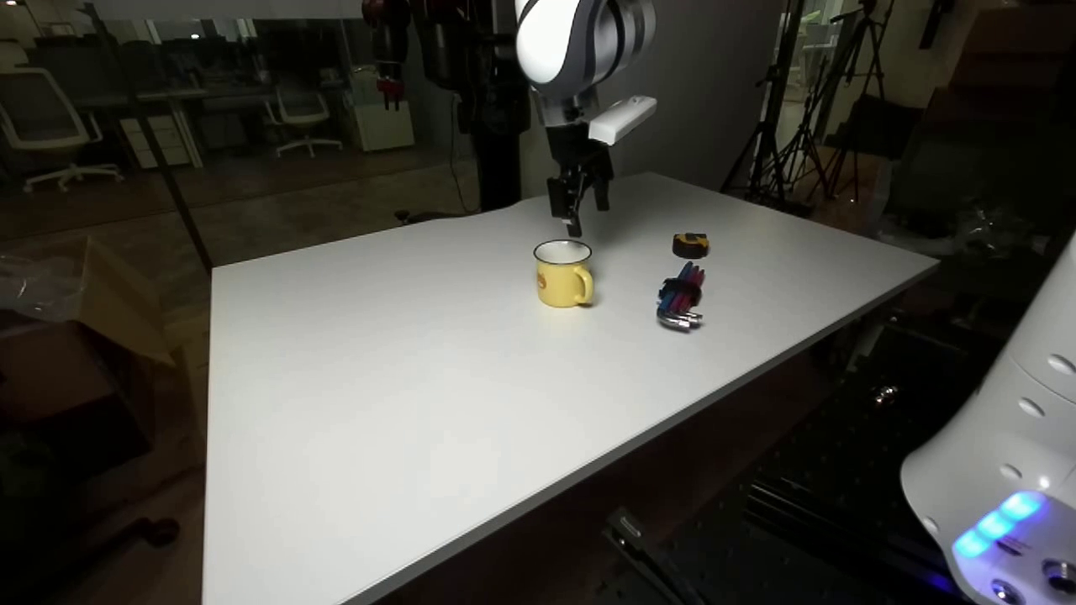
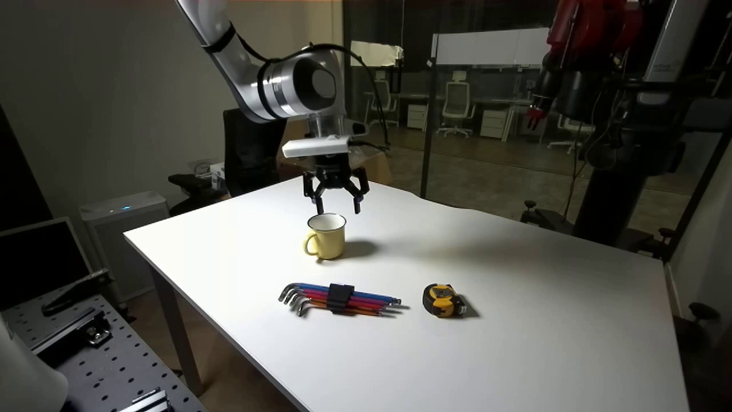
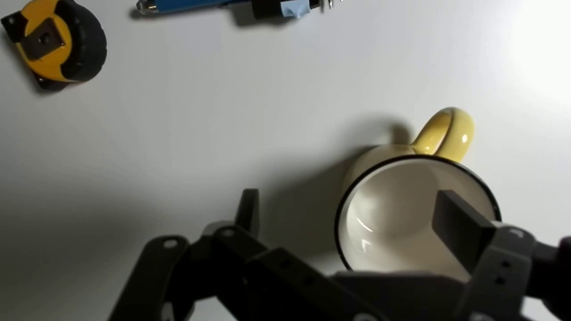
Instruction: Move the yellow mug backwards
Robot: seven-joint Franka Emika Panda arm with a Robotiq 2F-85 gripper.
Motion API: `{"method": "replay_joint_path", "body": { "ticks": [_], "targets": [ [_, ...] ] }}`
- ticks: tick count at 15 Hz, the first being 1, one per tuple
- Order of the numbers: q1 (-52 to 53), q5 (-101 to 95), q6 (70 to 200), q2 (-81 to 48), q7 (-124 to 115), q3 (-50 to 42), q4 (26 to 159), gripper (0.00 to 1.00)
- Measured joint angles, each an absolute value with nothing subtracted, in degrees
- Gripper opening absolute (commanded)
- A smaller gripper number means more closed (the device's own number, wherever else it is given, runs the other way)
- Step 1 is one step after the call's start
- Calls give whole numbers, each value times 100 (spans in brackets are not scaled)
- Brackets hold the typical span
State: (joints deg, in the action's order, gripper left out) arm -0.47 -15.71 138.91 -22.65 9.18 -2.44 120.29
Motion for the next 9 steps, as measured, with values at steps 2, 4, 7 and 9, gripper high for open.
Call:
{"method": "replay_joint_path", "body": {
  "ticks": [2, 4, 7, 9],
  "targets": [
    [-44, -1573, 13891, -2299, 918, -244, 11998, 100],
    [-48, -1538, 13886, -2312, 918, -244, 11998, 100],
    [-132, -1272, 13804, -2474, 1022, -234, 11825, 100],
    [-236, -1092, 13654, -2697, 1187, -221, 11556, 100]
  ]
}}
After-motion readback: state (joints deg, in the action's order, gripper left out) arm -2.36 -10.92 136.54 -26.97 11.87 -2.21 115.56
